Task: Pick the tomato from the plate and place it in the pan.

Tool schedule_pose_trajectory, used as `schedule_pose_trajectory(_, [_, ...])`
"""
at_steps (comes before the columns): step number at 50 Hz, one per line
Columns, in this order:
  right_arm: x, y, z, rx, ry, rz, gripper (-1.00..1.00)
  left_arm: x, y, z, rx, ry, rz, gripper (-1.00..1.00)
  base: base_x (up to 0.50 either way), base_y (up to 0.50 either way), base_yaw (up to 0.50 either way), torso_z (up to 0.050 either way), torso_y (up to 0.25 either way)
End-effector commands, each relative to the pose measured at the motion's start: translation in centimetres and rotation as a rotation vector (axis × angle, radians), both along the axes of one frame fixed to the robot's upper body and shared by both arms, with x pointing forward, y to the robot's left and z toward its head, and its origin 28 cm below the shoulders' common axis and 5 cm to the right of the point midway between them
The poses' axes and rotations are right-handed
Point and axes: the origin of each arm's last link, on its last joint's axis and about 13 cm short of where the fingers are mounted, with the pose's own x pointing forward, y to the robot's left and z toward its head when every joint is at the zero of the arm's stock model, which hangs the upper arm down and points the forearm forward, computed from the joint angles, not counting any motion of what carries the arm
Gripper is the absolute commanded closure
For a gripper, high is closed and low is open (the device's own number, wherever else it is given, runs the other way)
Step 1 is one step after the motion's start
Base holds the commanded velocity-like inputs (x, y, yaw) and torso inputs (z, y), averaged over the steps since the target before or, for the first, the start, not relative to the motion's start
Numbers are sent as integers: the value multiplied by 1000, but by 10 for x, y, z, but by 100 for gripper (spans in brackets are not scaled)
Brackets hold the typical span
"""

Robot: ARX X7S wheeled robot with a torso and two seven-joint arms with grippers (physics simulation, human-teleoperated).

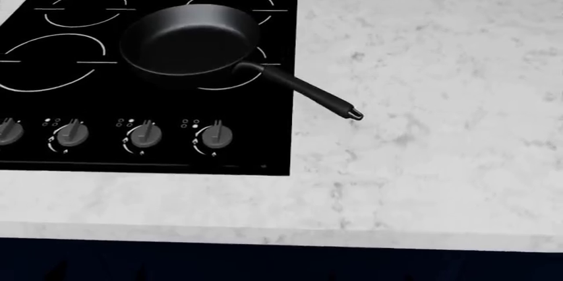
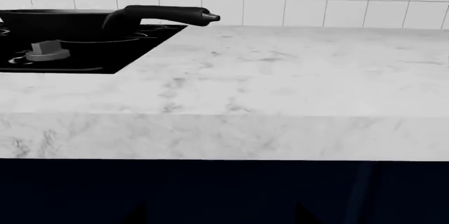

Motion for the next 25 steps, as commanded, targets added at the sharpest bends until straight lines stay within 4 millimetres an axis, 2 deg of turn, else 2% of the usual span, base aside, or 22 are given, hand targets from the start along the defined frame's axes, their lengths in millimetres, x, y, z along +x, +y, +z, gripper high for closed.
schedule_pose_trajectory(1, [1, 1, -1, -7, 4, 2, -100, 0, -3, 10, 2, -27, -28, -100, 0, 0, 0, 50, 0])
schedule_pose_trajectory(9, [4, 2, 4, -6, -8, 11, -100, 3, -3, 14, -5, -38, -44, -100, 0, 0, 0, 50, 0])
schedule_pose_trajectory(24, [0, 1, 1, 18, 15, 10, -100, -1, -2, 15, -28, -36, -26, -100, 0, 0, 0, 50, 0])
schedule_pose_trajectory(25, [0, 1, 0, 22, 21, 14, -100, -1, -3, 10, 43, -28, -5, -100, 0, 0, 0, 47, 0])
